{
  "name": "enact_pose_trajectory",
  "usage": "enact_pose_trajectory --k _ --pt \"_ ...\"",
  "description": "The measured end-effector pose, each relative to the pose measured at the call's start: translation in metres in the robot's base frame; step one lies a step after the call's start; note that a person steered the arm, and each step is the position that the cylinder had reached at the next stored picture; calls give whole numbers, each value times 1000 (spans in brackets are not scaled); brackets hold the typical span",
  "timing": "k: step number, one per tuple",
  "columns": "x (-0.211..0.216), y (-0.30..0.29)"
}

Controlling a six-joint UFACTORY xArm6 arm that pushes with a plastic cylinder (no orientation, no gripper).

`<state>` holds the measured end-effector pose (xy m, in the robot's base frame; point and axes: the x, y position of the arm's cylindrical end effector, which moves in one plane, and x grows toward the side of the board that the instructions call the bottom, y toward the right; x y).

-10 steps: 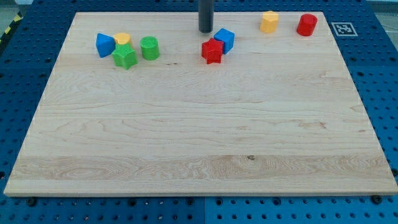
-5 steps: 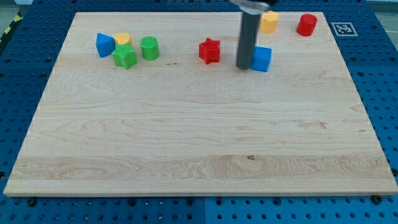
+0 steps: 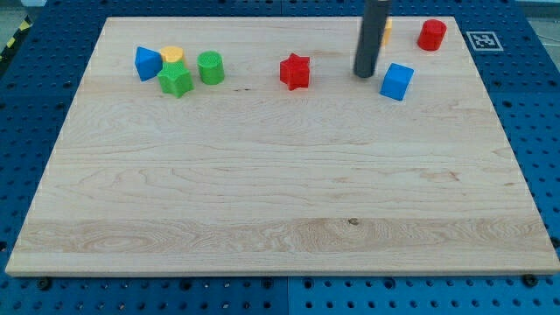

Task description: Move the blue cube to the right center of the board

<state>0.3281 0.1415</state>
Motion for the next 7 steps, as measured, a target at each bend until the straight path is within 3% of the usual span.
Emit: enact_pose_trajectory --k 1,2,4,7 --pt "37 41" --pt "43 46" --pt "37 9" --pt "84 105"
